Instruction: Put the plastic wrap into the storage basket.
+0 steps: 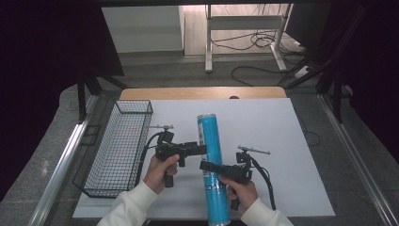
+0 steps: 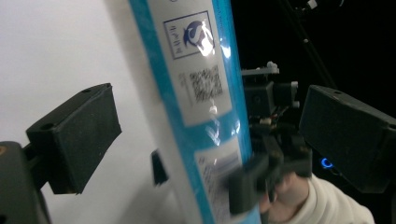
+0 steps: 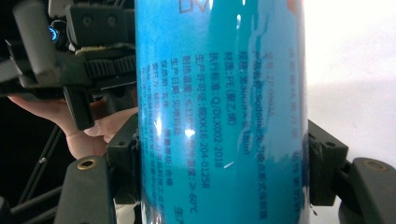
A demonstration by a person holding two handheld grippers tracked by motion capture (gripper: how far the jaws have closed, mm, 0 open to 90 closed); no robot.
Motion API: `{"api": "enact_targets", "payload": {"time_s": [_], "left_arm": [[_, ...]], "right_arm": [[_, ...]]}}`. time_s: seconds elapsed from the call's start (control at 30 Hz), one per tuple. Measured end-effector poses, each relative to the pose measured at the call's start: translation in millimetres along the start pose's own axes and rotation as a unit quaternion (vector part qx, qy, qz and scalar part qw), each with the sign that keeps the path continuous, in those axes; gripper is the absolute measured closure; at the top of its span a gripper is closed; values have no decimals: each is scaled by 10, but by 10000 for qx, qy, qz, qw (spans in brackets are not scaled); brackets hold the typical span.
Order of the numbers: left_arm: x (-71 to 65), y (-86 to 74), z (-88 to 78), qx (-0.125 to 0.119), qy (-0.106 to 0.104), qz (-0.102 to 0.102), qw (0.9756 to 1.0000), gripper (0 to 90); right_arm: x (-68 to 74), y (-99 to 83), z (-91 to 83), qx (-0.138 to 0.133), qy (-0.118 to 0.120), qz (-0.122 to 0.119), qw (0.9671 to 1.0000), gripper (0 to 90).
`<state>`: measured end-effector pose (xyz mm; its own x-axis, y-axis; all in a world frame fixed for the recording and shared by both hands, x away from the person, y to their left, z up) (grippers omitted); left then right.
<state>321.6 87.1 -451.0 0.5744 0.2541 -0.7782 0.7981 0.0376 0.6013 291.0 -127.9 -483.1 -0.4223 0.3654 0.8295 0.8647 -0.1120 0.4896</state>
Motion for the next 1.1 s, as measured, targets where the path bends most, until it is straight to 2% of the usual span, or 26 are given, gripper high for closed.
{"api": "enact_targets", "payload": {"time_s": [0.17, 0.27, 0.5, 0.6, 0.63, 0.8, 0.97, 1.03, 1.1], "left_arm": [[90, -9, 122, 177, -179, -144, 9996, 70], [104, -24, 163, 249, -265, -125, 9993, 100], [129, -53, 200, 365, -308, -141, 9988, 179], [165, -59, 188, 354, -255, -189, 9989, 262], [187, -62, 184, 357, -334, -240, 9985, 289], [211, -74, 182, 360, -359, -290, 9983, 305], [202, -60, 147, 369, -282, -316, 9984, 314], [216, -55, 125, 400, -288, -316, 9983, 316], [218, -46, 107, 391, -311, -305, 9983, 318]], "right_arm": [[11, -24, 54, 21, 3, -46, 10000, 316], [22, -37, 84, 19, 27, -88, 10000, 317], [44, -53, 127, 30, 31, -154, 9999, 317], [49, -59, 132, 77, -3, -247, 9997, 317], [48, -61, 138, 67, -14, -271, 9996, 316], [29, -71, 167, 128, 5, -219, 9997, 315], [15, -65, 195, 149, 72, -274, 9995, 306], [11, -65, 212, 153, 114, -334, 9993, 285], [6, -54, 217, 173, 156, -291, 9993, 262]]}}
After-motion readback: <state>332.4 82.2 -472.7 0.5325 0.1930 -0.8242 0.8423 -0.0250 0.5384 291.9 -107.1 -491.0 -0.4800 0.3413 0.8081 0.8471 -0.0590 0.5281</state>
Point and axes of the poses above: each handheld gripper's, and its own axes: z roughly forward along the jaws, y roughly out of its top, x roughly to its left, the point moved 2 cm from there along z, roughly forward along the jaws, and after that the axes turned 1 degree about -y, right-handed, at the moved point
